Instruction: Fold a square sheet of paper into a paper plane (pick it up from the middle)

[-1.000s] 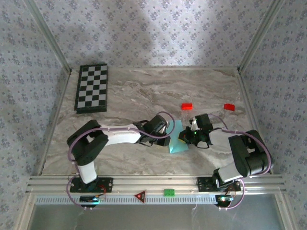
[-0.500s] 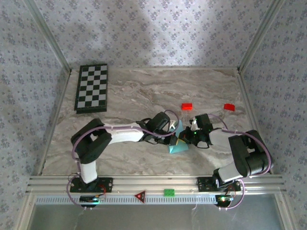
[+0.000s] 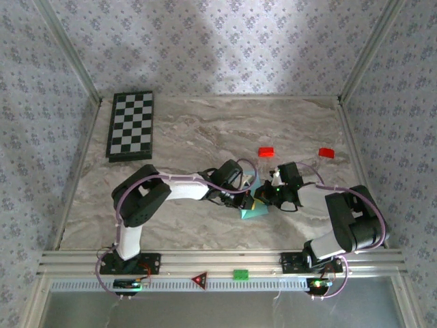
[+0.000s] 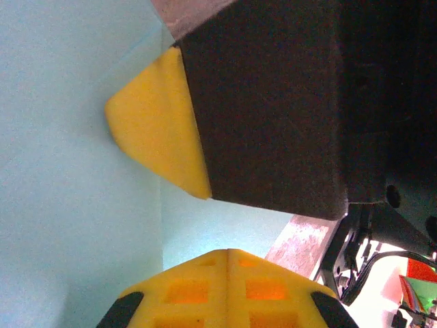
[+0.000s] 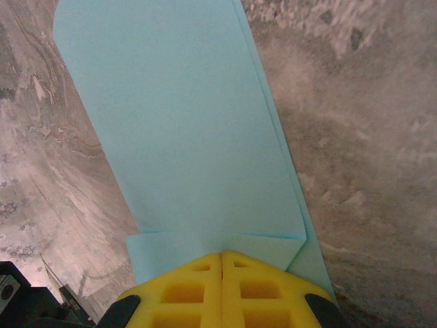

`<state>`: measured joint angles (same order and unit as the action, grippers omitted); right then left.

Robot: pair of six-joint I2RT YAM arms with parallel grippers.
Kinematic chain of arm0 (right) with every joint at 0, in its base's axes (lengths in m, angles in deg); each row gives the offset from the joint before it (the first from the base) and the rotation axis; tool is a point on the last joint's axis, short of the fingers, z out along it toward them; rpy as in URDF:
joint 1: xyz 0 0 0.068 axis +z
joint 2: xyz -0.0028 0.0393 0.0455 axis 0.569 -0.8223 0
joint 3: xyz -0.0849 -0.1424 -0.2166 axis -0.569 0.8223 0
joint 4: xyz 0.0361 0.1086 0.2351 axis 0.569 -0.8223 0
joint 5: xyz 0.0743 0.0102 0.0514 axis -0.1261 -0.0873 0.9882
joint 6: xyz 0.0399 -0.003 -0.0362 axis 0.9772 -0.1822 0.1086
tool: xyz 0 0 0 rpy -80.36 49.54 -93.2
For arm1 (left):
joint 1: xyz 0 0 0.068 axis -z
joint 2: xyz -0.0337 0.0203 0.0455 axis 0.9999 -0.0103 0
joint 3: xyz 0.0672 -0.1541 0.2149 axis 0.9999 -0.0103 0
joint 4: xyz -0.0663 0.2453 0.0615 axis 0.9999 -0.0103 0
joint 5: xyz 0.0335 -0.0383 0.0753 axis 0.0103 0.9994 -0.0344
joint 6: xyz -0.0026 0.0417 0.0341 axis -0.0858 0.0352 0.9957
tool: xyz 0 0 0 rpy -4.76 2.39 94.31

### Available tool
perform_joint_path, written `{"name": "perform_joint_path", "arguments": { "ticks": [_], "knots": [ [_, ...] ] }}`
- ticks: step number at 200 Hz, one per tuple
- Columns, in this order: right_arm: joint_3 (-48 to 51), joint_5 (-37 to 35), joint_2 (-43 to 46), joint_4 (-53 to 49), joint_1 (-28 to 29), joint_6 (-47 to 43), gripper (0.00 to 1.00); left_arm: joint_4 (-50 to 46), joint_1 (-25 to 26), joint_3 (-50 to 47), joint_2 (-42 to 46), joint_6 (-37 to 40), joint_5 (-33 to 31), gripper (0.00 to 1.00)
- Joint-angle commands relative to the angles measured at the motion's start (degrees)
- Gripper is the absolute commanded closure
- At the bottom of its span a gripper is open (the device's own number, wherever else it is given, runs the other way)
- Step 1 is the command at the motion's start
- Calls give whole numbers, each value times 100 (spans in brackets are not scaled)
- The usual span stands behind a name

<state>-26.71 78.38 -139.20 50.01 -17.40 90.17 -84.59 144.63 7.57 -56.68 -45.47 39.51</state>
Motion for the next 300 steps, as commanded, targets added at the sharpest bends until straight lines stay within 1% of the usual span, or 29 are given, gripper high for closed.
{"name": "perform_joint_path", "arguments": {
  "ticks": [1, 40, 113, 142, 175, 218, 300],
  "knots": [
    [171, -376, -192, -386, 48, -63, 100, -9, -29, 218, -155, 37, 209, 100],
    [176, -377, -182, -432, 47, -114, 100, -98, -36, 179, -299, 83, 227, 100],
    [211, -395, -186, -450, 48, -137, 100, 127, -3, -198, -386, 33, 381, 100],
    [196, -387, -178, -467, 47, -149, 99, -50, 31, -306, -346, 117, 198, 100],
    [185, -409, -151, -514, 37, -150, 99, -352, 135, -268, -321, 315, 183, 100],
    [189, -430, -116, -553, 38, -167, 99, -839, 259, -294, -141, 568, -132, 100],
    [186, -448, -27, -616, 39, -159, 99, -855, 253, -585, 126, 654, -182, 99]
  ]
}}
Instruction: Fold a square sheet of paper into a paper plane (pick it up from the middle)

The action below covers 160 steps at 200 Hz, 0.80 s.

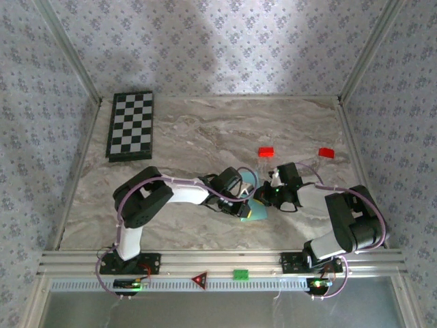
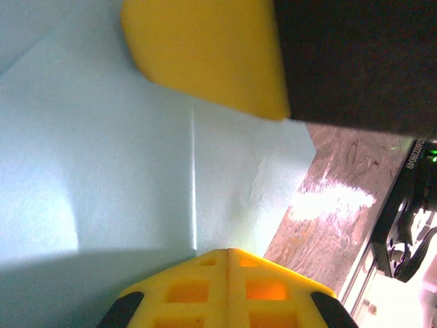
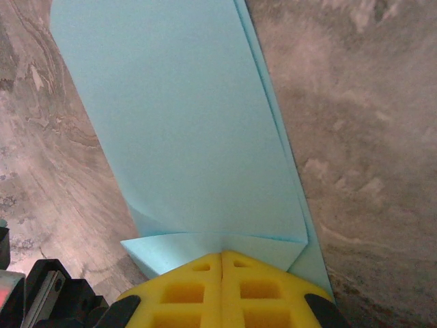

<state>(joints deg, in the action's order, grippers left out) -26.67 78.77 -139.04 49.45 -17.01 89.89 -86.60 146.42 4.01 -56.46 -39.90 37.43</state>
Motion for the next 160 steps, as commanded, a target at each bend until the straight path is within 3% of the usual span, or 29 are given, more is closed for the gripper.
{"name": "perform_joint_path", "arguments": {
  "ticks": [1, 128, 160],
  "knots": [
    [181, -487, -41, -563, -5, -134, 99, -653, 78, -235, 106, 97, 28, 99],
    [155, -497, -20, -575, 3, -121, 99, -331, 33, -969, 859, 89, 238, 98],
    [156, -504, 14, -588, 16, -98, 99, 440, -186, -1116, 1301, -330, 444, 99]
  ]
}}
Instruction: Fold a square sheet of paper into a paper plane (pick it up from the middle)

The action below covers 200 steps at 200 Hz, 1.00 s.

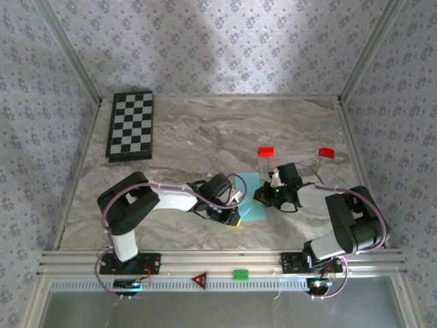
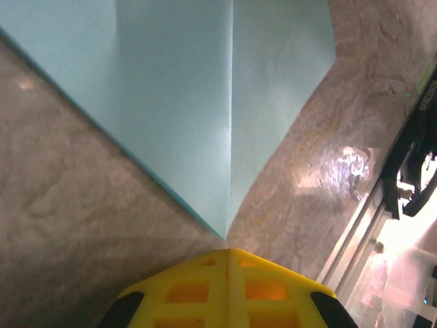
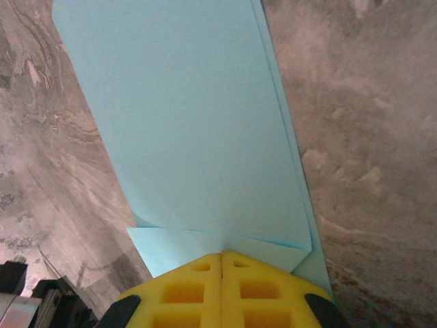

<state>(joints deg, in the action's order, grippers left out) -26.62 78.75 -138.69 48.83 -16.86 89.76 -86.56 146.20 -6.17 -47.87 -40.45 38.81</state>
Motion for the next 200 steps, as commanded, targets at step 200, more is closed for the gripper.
{"name": "perform_joint_path", "arguments": {
  "ticks": [200],
  "knots": [
    [-61, -89, 601, -352, 28, -12, 92, -202, -98, 545, -895, -280, -304, 100]
  ]
}}
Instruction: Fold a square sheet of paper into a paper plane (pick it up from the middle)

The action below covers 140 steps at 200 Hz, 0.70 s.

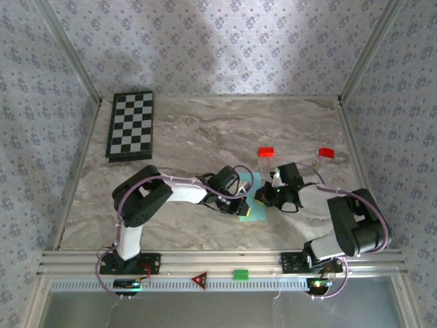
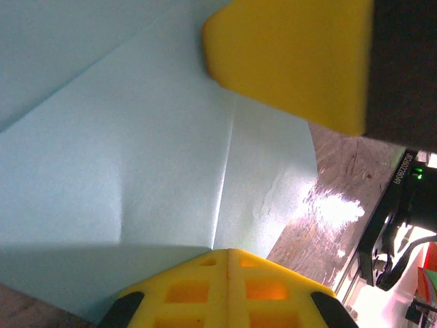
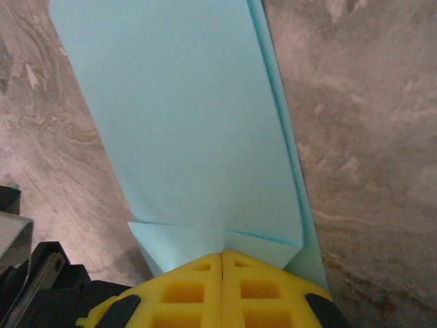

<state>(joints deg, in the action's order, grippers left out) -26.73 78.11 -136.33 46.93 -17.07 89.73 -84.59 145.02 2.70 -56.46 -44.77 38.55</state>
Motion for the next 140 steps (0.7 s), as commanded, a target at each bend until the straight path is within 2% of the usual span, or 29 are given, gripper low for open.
{"name": "perform_joint_path", "arguments": {
  "ticks": [1, 36, 72, 93, 140],
  "knots": [
    [-50, -25, 375, -155, 63, -1, 92, -389, 20, -349, -30, 149, -277, 100],
    [97, -270, 492, 106, 529, 212, 92, -310, 19, -452, 59, 119, -284, 100],
    [200, -226, -80, 191, 789, 180, 94, -312, 18, -404, 52, 127, -278, 100],
    [210, -237, -152, -34, 509, -58, 94, -322, 9, -415, 71, 127, -292, 100],
    [106, 232, -264, -14, -609, -470, 94, -358, 11, -409, 20, 167, -258, 100]
  ]
}}
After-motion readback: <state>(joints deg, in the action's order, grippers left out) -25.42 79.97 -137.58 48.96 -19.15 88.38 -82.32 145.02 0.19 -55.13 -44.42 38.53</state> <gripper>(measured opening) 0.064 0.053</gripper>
